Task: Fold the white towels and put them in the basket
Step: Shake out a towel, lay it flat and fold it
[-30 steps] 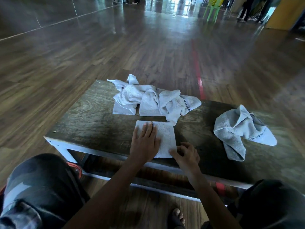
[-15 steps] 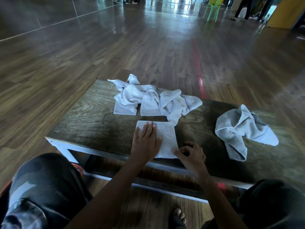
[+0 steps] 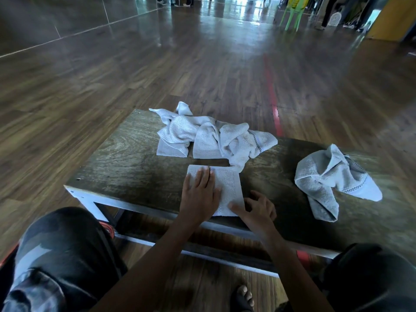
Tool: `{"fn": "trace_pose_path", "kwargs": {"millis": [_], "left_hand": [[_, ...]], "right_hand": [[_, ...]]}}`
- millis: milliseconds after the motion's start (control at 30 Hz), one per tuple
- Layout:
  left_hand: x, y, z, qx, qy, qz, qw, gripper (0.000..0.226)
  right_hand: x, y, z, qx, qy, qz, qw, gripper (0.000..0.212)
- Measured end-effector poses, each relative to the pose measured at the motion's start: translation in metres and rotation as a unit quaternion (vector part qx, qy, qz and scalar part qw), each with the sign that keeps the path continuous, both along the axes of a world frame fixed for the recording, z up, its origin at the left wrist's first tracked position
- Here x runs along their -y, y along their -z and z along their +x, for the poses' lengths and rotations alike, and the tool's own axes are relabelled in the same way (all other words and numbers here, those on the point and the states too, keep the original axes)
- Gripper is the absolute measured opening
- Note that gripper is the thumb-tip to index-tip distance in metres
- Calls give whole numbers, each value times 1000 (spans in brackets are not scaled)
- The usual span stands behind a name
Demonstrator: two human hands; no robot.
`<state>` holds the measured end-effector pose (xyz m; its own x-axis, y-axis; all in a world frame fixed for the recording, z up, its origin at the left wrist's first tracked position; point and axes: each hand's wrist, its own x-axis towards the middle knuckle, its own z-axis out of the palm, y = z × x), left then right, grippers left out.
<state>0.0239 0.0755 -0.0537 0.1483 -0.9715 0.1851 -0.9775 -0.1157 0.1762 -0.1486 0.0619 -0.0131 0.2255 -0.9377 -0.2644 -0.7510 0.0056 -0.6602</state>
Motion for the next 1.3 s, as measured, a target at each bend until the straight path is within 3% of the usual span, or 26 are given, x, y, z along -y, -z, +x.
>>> {"fn": "trace_pose_path", "kwargs": {"millis": [200,533,633,733,800,933,1100,1300], "left_hand": [[2,-2,0,-8,1,9,1000,70],[2,-5,1,-29,7,31,999,74],[2,-9,6,-147,19,27,989,63],[-10,-16,13,-260,2,-45,964,61],[-20,-16,15,-218,-29,-27,975,65],[-34,-4,14,-148,-40,36,988,85],[-35,4,23,-53,-41,27,997,76],[-33,-4,27,-50,-56,77,994,80]], "right_hand": [[3,4,-5,-5,-18,0,1000,40],[5,7,-4,-80,9,-78,994,50],[6,-1,-3,-104,43,-169,979,41],[8,-6,9,-67,5,-303,951,33],[9,-1,22,-47,-51,-346,936,45],[12,24,44,-101,-157,-294,937,67],[17,37,44,-193,-182,-296,917,73],[26,31,36,-207,-174,-221,937,81]]}}
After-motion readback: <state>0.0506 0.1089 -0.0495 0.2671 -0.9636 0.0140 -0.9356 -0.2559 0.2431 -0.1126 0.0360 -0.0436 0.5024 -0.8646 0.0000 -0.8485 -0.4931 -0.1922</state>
